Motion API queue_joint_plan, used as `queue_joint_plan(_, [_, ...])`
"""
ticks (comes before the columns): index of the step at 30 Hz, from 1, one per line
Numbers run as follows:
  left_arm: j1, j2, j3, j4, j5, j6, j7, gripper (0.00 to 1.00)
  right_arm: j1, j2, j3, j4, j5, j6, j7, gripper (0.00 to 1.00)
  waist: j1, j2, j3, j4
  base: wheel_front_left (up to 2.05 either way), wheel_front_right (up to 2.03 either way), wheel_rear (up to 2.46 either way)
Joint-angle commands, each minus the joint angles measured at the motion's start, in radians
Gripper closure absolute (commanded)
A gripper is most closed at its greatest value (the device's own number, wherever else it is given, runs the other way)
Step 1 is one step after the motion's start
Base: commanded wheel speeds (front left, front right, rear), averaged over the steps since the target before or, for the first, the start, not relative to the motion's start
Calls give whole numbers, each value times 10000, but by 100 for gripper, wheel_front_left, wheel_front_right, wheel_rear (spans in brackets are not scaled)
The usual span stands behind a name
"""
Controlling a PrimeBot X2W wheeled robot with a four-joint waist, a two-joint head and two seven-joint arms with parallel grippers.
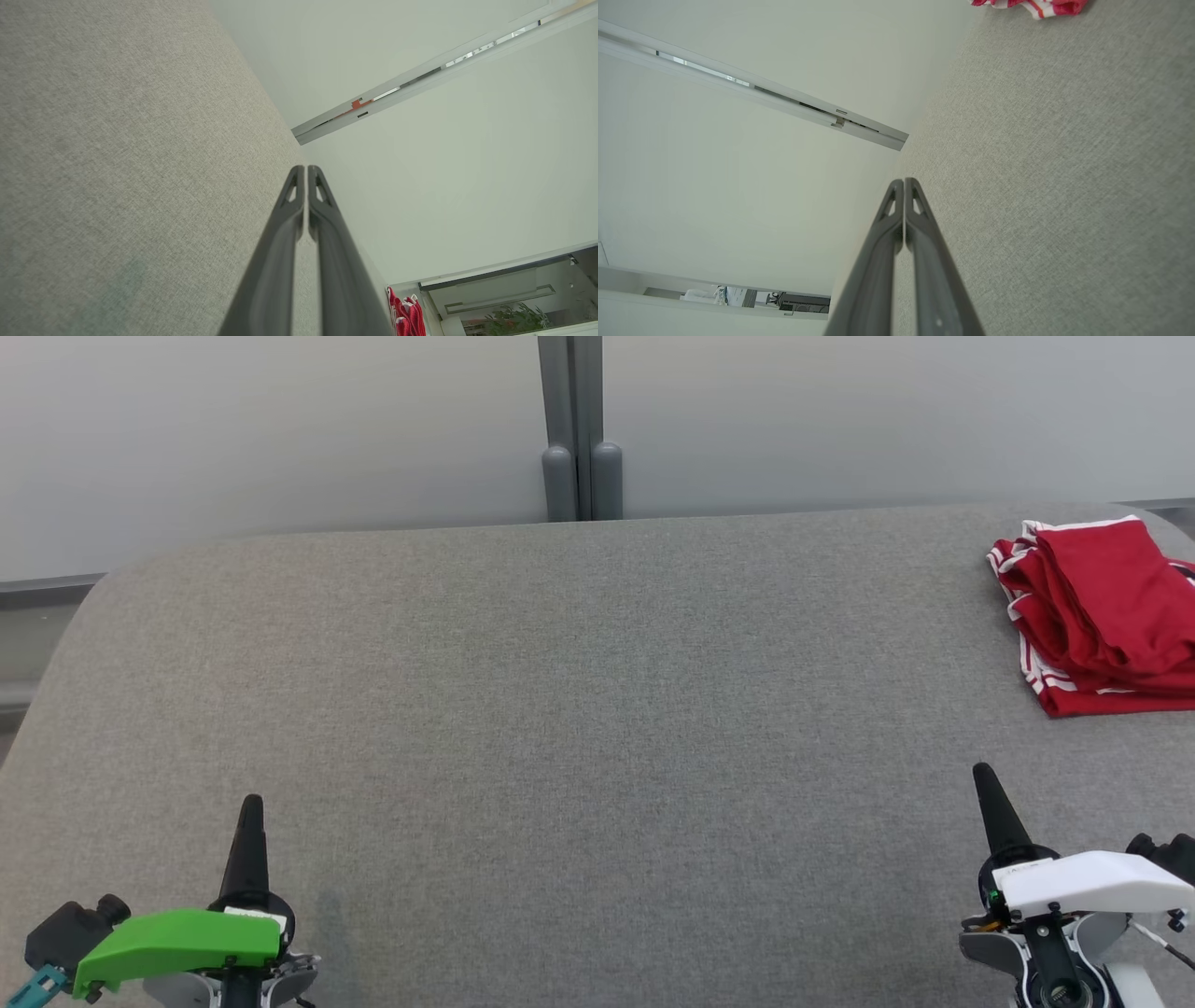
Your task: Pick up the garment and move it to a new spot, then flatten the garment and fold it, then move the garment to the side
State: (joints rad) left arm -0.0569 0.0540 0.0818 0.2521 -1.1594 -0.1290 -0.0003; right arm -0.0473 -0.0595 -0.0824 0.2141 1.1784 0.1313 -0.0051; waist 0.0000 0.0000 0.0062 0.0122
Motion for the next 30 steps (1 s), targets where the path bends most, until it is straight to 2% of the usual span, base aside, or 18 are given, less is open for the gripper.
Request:
queue_joint_plan(1, [-236,23,56,-107,-267,-19,73,100,-199,-19,-41,-38,269,-4,68,100,0,0,-1,-3,0,0,0])
queue_joint_plan(30, [-452,-13,235,-94,-2804,-26,725,100,-484,26,-190,174,2727,-2,737,100,0,0,-17,-67,0,0,0])
